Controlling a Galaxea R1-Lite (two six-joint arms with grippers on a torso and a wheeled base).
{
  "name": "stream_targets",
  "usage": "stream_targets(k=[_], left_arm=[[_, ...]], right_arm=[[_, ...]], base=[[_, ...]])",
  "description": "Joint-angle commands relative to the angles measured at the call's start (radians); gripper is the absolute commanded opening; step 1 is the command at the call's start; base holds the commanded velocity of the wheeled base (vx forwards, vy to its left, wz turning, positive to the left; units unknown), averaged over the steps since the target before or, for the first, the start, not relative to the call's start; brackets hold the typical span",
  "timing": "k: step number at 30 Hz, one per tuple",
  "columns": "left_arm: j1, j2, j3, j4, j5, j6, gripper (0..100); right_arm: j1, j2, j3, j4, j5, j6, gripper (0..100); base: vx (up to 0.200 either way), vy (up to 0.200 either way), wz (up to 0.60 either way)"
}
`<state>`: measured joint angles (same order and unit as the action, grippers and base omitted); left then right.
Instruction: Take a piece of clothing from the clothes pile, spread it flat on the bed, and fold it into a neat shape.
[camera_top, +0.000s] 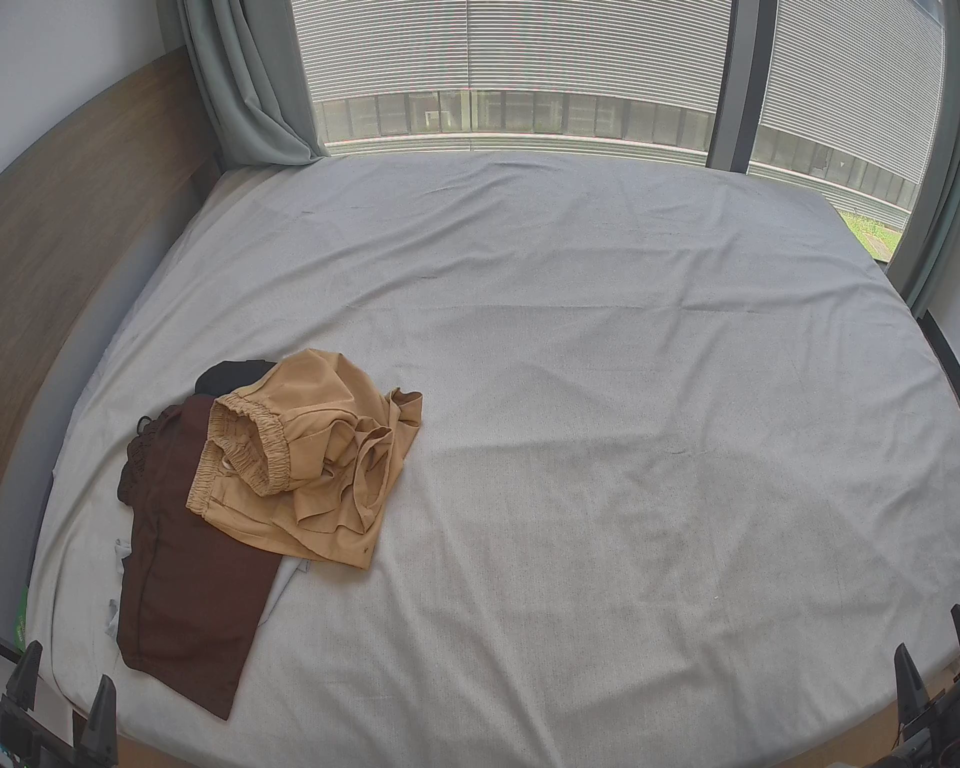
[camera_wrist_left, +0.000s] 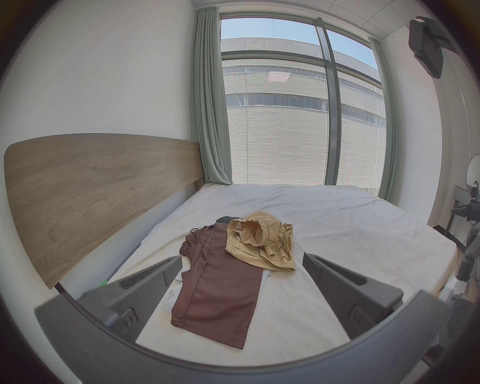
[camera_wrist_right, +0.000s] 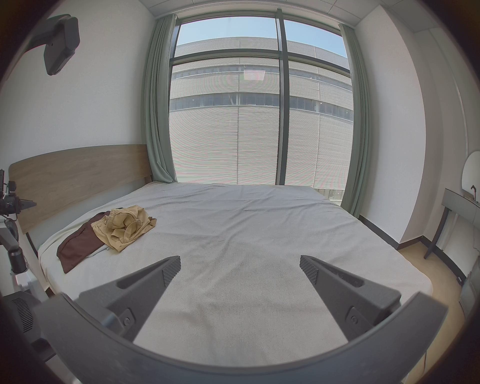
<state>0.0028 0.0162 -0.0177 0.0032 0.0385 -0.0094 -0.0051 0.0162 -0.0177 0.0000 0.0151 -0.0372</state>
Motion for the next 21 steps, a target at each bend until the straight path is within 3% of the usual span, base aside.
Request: stream_targets(k=[1,21], left_arm=[[0.0,-0.016,0.016,0.0,0.003,-0.004,100],[0.0,-0.016,0.016,-0.003,0.001,-0.02,100]], right_arm=[[0.001,-0.015,0.016,0.0,0.0,0.0,100],[0.001,-0.015,0.016,-0.002,0.0,0.002,100]], base=[[0.0,0.0,0.0],[0.0,0.0,0.0]])
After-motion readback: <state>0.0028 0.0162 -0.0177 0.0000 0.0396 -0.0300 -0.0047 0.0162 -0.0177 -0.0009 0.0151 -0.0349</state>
